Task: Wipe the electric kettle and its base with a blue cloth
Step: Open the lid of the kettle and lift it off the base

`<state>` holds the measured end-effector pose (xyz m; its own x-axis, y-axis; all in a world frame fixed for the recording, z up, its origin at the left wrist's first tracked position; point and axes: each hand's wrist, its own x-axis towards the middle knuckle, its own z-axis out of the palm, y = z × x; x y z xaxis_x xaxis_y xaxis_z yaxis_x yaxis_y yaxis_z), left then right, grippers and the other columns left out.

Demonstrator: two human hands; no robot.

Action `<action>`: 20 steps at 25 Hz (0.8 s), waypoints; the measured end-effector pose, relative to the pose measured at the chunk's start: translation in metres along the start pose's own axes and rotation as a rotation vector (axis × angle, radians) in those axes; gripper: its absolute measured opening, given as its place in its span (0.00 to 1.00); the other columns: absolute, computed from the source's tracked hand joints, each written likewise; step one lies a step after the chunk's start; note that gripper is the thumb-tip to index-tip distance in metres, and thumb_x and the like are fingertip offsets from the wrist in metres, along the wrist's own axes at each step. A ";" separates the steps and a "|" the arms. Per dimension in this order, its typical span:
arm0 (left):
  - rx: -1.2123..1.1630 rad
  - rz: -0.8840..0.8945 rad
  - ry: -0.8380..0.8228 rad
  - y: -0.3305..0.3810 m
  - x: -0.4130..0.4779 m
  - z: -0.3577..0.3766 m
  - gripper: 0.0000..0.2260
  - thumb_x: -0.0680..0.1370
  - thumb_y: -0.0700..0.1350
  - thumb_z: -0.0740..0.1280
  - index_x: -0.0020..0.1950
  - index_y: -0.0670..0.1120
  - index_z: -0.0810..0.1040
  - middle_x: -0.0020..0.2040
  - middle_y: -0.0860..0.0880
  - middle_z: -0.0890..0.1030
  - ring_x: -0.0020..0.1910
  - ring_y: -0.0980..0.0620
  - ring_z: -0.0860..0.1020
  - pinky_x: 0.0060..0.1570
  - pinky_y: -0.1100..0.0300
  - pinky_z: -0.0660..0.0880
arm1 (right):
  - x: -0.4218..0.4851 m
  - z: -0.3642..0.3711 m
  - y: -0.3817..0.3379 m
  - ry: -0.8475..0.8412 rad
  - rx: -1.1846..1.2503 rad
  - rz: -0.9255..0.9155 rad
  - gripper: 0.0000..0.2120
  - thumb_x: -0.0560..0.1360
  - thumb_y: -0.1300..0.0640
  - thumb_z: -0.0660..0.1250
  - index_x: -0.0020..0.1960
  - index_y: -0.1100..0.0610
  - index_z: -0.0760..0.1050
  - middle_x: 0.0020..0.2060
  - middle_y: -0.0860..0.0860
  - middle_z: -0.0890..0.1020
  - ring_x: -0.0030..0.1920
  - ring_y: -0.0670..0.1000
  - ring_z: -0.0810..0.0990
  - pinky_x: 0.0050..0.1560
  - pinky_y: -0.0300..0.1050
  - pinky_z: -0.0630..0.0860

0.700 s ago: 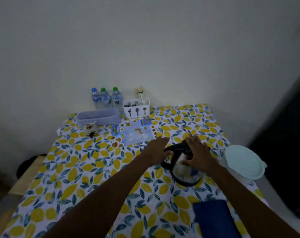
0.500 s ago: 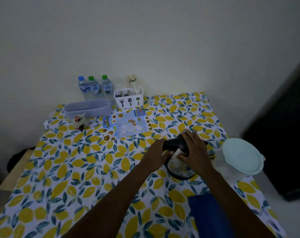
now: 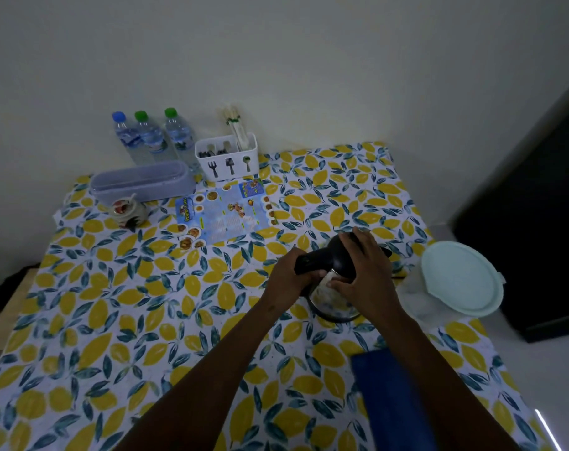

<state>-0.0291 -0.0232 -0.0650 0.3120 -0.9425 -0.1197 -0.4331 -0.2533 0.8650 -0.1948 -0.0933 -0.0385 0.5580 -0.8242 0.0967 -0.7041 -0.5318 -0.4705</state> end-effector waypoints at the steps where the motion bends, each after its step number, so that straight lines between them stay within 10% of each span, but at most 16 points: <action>1: -0.009 0.006 0.026 0.002 -0.004 0.000 0.13 0.74 0.53 0.72 0.48 0.50 0.71 0.39 0.52 0.74 0.35 0.60 0.71 0.33 0.69 0.68 | -0.002 -0.002 -0.001 0.005 0.013 -0.009 0.43 0.65 0.49 0.77 0.74 0.54 0.61 0.76 0.56 0.60 0.76 0.59 0.56 0.70 0.66 0.62; 20: -0.128 -0.194 0.106 -0.067 -0.160 -0.106 0.18 0.70 0.54 0.73 0.52 0.46 0.75 0.47 0.45 0.79 0.45 0.48 0.78 0.48 0.50 0.74 | -0.092 0.073 -0.097 -0.237 0.244 -0.269 0.51 0.69 0.44 0.73 0.76 0.48 0.40 0.77 0.45 0.46 0.77 0.45 0.43 0.77 0.51 0.52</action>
<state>0.0397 0.1682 -0.0525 0.4687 -0.8490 -0.2437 -0.2483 -0.3915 0.8861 -0.1454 0.0487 -0.0658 0.8128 -0.5801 0.0536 -0.4112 -0.6364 -0.6526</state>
